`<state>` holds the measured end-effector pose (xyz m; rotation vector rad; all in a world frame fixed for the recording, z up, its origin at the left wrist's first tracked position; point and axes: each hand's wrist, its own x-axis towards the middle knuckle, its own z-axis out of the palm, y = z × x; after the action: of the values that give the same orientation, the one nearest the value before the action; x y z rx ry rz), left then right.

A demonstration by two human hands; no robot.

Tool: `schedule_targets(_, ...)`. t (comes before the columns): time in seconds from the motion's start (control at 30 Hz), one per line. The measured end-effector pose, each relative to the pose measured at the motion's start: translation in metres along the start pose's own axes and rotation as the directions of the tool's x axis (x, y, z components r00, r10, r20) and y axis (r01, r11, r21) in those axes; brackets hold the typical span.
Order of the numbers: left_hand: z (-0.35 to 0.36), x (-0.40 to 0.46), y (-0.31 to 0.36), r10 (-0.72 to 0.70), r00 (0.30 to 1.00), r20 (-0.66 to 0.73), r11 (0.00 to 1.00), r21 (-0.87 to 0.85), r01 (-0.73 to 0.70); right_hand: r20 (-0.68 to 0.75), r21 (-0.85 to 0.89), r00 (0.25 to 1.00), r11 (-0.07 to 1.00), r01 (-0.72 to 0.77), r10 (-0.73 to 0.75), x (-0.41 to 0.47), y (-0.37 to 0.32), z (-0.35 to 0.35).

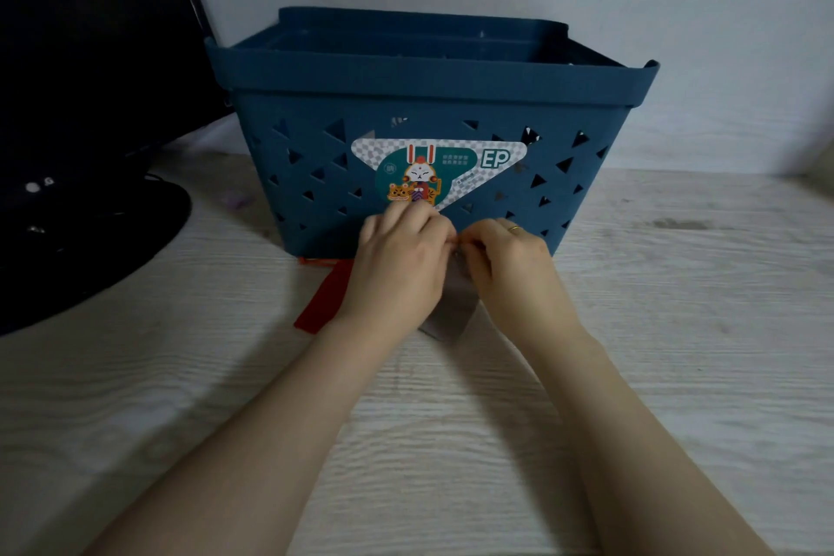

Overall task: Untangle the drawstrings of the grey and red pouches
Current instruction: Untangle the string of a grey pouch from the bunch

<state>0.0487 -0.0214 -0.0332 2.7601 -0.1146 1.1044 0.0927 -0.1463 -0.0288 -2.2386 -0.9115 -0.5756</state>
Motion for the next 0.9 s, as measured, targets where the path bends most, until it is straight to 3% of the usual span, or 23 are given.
schedule_targets(0.13,0.003,0.000,0.000,0.035,0.995,-0.091,0.996,0.085,-0.027,0.036,0.087,0.999,0.996,-0.011,0.008,-0.003,-0.001,-0.003)
schedule_targets(0.27,0.001,0.002,0.000,0.049,0.994,-0.094,0.996,0.074,-0.042,0.191,0.411,0.954,0.864,-0.290,0.230,-0.002,-0.006,-0.007)
schedule_targets(0.47,-0.006,0.004,0.001,0.008,1.000,-0.026,0.956,-0.292,-0.015,0.315,0.651,0.880,0.594,-0.473,0.355,0.000,-0.010,-0.009)
schedule_targets(0.6,-0.005,0.002,0.001,-0.065,0.997,-0.030,0.904,-0.425,0.046,0.375,0.714,0.844,0.461,-0.526,0.383,-0.002,-0.013,-0.013)
schedule_targets(0.9,0.001,0.002,0.008,-0.056,0.997,-0.055,0.874,-0.485,0.022,0.400,0.774,0.779,0.277,-0.569,0.482,0.001,-0.013,-0.016)
